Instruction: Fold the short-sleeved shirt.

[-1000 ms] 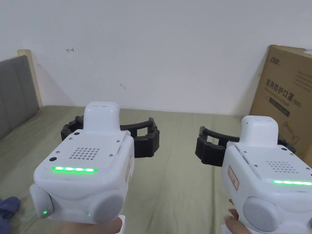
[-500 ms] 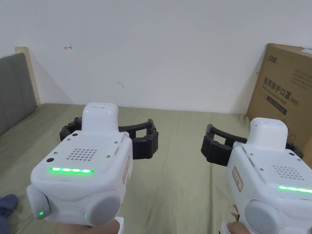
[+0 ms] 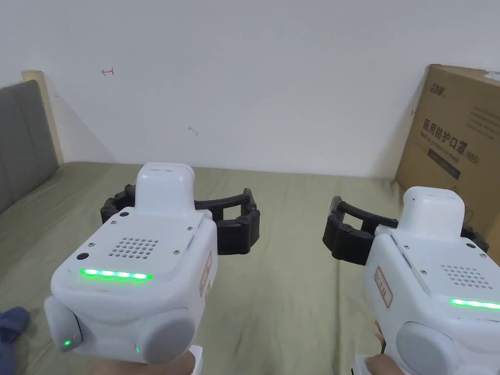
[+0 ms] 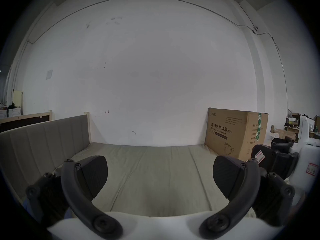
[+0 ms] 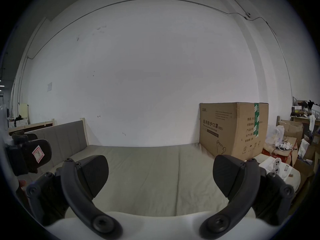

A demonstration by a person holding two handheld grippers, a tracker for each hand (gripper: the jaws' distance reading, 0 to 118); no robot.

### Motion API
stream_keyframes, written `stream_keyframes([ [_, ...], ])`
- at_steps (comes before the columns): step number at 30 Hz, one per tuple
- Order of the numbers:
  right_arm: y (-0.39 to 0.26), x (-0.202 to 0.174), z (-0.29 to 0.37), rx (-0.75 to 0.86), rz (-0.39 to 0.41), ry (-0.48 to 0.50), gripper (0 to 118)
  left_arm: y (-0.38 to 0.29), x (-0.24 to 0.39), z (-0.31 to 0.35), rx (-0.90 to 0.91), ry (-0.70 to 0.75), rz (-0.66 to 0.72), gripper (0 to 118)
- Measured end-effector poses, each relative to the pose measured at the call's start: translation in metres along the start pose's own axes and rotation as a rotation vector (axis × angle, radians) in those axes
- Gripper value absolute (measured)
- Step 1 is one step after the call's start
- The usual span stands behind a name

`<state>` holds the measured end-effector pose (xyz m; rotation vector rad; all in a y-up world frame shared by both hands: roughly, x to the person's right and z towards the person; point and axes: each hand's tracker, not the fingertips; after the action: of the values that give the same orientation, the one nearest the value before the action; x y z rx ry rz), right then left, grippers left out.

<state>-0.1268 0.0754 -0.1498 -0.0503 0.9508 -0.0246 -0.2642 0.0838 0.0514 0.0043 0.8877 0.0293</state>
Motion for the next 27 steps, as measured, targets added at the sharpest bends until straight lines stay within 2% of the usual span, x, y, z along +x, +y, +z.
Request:
stream_keyframes([
  [9,0.0006,0.0039,-0.0010,-0.006,-0.070,0.018,118,0.0011,-0.0017,-0.0017,-0.010,-0.021,0.034,118],
  [19,0.0005,0.0099,-0.0040,-0.014,-0.096,0.023,118,-0.0001,-0.0038,-0.0062,-0.036,-0.030,0.041,118],
  [27,0.0024,0.0058,-0.0028,0.001,-0.053,0.018,118,-0.0019,0.0017,-0.0086,-0.048,-0.047,0.013,118],
])
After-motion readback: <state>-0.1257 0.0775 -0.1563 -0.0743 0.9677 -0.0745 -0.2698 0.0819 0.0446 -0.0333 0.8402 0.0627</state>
